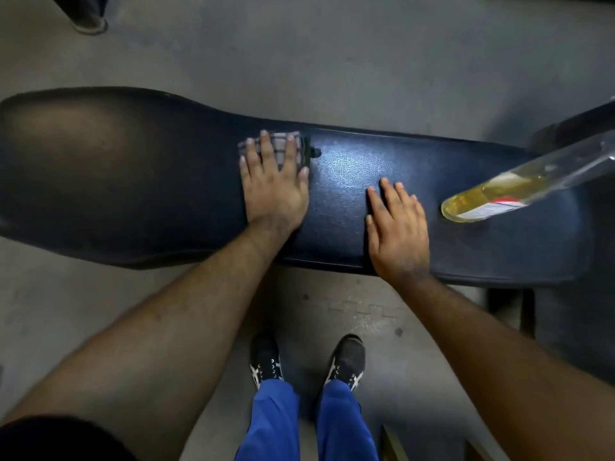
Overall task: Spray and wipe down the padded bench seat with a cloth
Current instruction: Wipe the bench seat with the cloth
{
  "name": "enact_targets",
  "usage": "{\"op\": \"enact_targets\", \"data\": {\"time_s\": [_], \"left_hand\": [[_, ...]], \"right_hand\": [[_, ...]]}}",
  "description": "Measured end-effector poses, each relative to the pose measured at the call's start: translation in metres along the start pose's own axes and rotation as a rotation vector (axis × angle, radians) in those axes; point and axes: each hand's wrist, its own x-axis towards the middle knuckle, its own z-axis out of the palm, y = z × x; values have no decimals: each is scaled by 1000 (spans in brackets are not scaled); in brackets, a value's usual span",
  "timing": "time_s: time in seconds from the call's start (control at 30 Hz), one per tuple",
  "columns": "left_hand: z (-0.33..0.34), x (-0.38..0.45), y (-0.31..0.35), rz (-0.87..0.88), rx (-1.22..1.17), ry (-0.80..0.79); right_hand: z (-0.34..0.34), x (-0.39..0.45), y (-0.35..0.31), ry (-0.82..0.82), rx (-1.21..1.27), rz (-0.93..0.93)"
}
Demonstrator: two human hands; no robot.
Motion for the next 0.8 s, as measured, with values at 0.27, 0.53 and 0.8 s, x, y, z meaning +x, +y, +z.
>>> {"op": "enact_targets", "data": {"time_s": [0.27,0.53,0.8], "left_hand": [[0,29,18,189,49,-24],[12,21,68,389,43,-68],[18,-50,27,392,42,-58]], "right_hand": [[6,-2,-1,97,-8,94],[6,-1,0,113,29,112],[4,-2,1,95,38,96]]}}
